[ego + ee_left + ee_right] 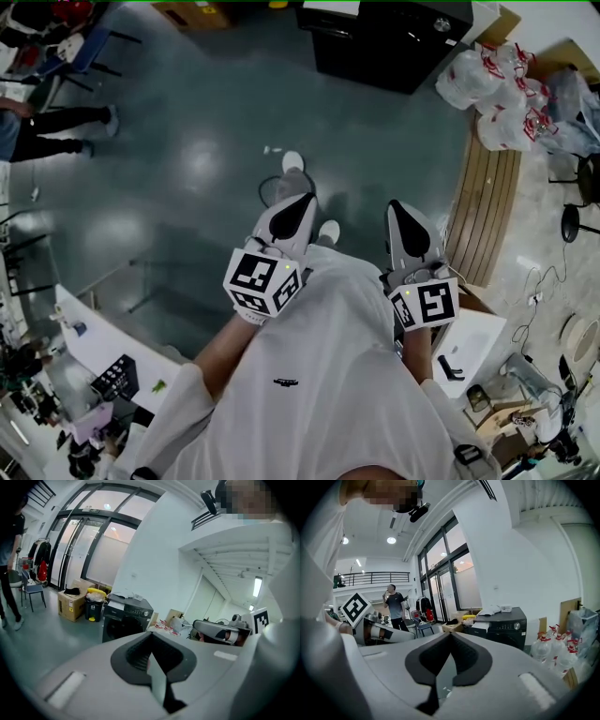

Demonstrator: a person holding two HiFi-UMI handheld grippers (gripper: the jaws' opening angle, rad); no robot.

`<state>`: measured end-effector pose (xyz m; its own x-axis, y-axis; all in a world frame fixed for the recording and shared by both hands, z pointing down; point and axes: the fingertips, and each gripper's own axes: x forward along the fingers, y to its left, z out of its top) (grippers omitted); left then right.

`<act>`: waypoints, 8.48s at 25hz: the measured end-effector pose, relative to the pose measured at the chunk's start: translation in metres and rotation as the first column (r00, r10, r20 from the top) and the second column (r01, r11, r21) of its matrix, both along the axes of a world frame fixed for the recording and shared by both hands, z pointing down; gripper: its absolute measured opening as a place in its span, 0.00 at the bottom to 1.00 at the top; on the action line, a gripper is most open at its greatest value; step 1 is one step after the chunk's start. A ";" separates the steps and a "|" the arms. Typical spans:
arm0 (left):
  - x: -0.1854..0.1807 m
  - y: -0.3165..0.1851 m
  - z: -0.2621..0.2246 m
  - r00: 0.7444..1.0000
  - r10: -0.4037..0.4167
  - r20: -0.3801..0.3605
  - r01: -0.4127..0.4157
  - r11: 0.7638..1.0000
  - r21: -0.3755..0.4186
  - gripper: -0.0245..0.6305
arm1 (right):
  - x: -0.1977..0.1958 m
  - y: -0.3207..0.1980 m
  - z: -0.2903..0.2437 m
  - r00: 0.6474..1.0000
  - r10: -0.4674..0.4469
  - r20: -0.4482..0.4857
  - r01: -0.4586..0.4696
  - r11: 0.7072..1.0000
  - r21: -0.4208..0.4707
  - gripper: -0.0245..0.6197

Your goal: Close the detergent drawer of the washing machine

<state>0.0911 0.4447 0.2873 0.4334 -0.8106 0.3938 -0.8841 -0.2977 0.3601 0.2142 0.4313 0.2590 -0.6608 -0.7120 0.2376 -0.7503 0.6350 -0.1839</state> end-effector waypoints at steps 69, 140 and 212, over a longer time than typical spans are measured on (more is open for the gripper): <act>-0.098 -0.419 0.024 0.988 -0.090 -0.121 0.091 0.996 0.000 0.06 | -0.105 -0.431 -0.008 0.985 -0.145 -0.094 0.146 0.989 -0.003 0.03; -0.105 -0.528 0.235 0.964 -0.222 0.148 0.240 0.964 -0.117 0.06 | -0.162 -0.573 0.128 0.816 -0.572 -0.080 0.550 0.812 -0.195 0.04; -0.107 -0.684 0.223 0.977 -0.210 -0.026 0.205 0.968 -0.144 0.07 | -0.134 -0.624 0.133 0.930 -0.369 0.010 0.360 0.902 -0.237 0.04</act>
<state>-0.0159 -0.2395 0.5104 0.2795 -0.8224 0.4955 -0.9050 -0.0533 0.4221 0.0798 -0.1930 0.3918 -0.8521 -0.3454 0.3931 -0.4831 0.8081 -0.3371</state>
